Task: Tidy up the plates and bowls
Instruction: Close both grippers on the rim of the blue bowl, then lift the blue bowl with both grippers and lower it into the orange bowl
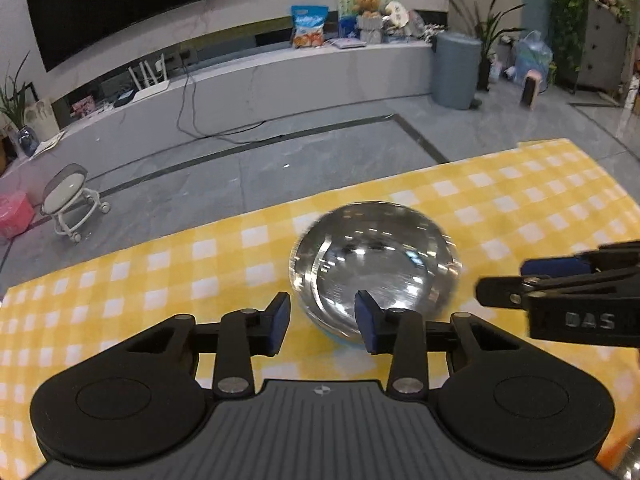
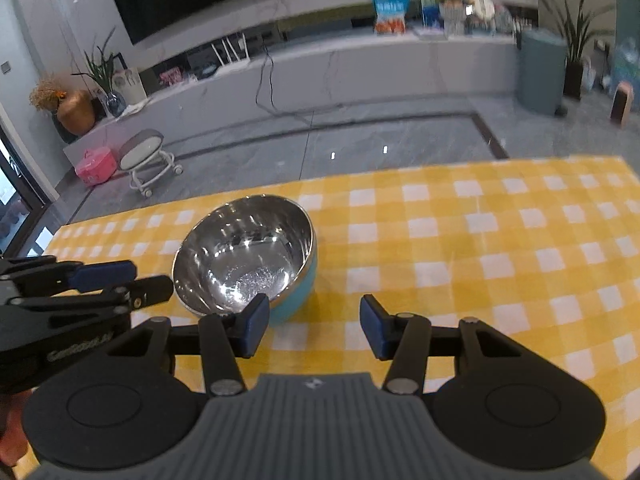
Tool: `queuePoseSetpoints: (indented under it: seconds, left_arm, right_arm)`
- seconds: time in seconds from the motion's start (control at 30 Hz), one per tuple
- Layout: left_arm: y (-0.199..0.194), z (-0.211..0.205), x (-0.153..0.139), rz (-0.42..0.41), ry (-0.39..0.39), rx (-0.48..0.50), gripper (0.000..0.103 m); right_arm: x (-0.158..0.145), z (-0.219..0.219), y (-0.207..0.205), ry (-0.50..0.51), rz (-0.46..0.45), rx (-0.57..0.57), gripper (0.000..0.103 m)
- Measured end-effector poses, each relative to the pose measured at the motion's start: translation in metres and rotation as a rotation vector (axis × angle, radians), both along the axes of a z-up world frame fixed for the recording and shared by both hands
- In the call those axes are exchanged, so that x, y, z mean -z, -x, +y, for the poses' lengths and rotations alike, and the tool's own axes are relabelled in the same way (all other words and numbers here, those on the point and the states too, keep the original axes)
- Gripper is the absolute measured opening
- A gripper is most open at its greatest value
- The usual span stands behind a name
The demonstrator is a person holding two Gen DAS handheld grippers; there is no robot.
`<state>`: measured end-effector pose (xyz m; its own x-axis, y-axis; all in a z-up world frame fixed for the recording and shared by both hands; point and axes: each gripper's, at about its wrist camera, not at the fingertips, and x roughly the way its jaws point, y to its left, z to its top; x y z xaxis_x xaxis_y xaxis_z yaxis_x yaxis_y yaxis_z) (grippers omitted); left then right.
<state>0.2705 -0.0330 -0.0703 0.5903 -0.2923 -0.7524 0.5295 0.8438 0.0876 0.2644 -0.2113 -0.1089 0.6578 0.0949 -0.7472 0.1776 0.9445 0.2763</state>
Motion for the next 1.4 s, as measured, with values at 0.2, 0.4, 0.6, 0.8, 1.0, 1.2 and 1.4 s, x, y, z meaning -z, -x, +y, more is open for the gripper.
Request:
queuePoseSetpoints:
  seconds: [0.2, 0.4, 0.6, 0.8, 1.0, 1.2, 1.4]
  left_arm:
    - [-0.024, 0.0, 0.015, 0.048, -0.043, -0.001, 0.041]
    - [-0.035, -0.002, 0.027, 0.107, -0.038, -0.033, 0.036]
    - [-0.038, 0.002, 0.027, 0.11, -0.01, -0.077, 0.021]
    - [-0.033, 0.01, 0.021, 0.145, 0.027, -0.117, 0.013]
    - [-0.003, 0.012, -0.005, 0.14, 0.027, -0.115, 0.011]
    - [0.045, 0.013, -0.042, 0.107, 0.042, -0.11, 0.01]
    - [0.099, 0.008, -0.064, 0.107, 0.021, -0.099, 0.011]
  right_arm:
    - [0.012, 0.0, -0.031, -0.042, 0.062, -0.012, 0.038]
    - [0.02, 0.005, -0.049, -0.016, 0.089, 0.003, 0.038]
    - [0.028, 0.004, -0.056, -0.098, 0.092, 0.012, 0.018]
    - [0.027, -0.003, -0.047, -0.167, 0.062, 0.078, 0.012]
    - [0.005, -0.005, -0.02, -0.178, 0.036, 0.088, 0.011]
    - [-0.022, -0.015, 0.032, -0.213, -0.017, 0.087, 0.01]
    - [-0.041, -0.03, 0.097, -0.251, -0.042, 0.075, 0.009]
